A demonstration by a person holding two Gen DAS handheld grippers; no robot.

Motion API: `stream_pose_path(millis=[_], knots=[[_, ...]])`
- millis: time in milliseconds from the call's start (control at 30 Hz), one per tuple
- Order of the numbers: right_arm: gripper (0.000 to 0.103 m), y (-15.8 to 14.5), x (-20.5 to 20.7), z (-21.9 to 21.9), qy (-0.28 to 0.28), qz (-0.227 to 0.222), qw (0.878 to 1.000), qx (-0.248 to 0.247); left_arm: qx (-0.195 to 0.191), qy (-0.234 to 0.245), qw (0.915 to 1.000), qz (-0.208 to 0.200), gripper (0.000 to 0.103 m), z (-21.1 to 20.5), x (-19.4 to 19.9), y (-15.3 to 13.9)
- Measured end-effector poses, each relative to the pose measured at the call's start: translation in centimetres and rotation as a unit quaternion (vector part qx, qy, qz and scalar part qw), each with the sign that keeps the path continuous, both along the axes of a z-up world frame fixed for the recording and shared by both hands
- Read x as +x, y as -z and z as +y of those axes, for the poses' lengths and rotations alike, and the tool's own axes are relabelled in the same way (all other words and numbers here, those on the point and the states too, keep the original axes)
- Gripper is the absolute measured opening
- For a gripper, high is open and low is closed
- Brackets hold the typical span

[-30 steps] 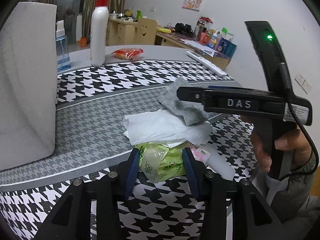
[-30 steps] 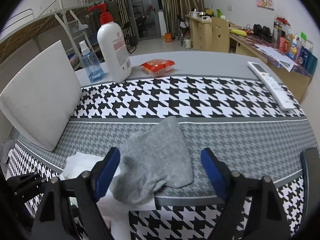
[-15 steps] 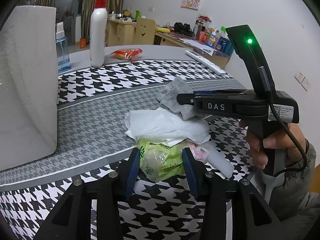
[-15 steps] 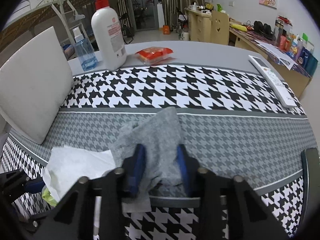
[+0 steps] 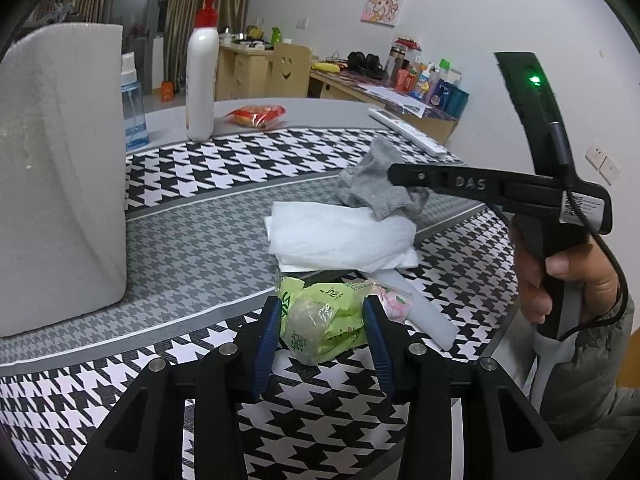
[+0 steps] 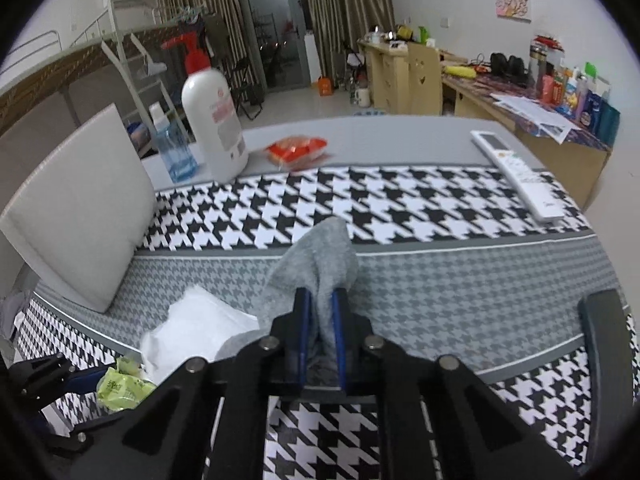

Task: Organize soft objects
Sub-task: 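Lower the right gripper onto the grey sock and close on it, then carry the green packet with the left tool while the right tool carries the sock to the box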

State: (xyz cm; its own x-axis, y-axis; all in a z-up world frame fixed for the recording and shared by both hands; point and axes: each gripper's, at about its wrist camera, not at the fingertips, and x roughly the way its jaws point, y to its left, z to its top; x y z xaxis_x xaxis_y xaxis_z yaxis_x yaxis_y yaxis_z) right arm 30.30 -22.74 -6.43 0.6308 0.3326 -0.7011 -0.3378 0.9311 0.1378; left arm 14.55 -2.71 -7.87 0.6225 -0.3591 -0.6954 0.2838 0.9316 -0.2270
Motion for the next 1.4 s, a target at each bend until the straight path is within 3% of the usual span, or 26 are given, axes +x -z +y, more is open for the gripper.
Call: stream_pose_path(millis=[533, 1400], knots=[[0.014, -3.2, -3.4, -0.5, -0.013, -0.052, 0.998, 0.019, 0.005, -0.02, 0.9991, -0.036, 0.042, 1.2, -1.9, -2.7], [0.014, -4.8, -6.2, 0.3, -0.028, -0.086, 0.996, 0.022, 0.022, -0.049, 0.9951, -0.083, 0.042, 2.0, -3.4, -5.0]])
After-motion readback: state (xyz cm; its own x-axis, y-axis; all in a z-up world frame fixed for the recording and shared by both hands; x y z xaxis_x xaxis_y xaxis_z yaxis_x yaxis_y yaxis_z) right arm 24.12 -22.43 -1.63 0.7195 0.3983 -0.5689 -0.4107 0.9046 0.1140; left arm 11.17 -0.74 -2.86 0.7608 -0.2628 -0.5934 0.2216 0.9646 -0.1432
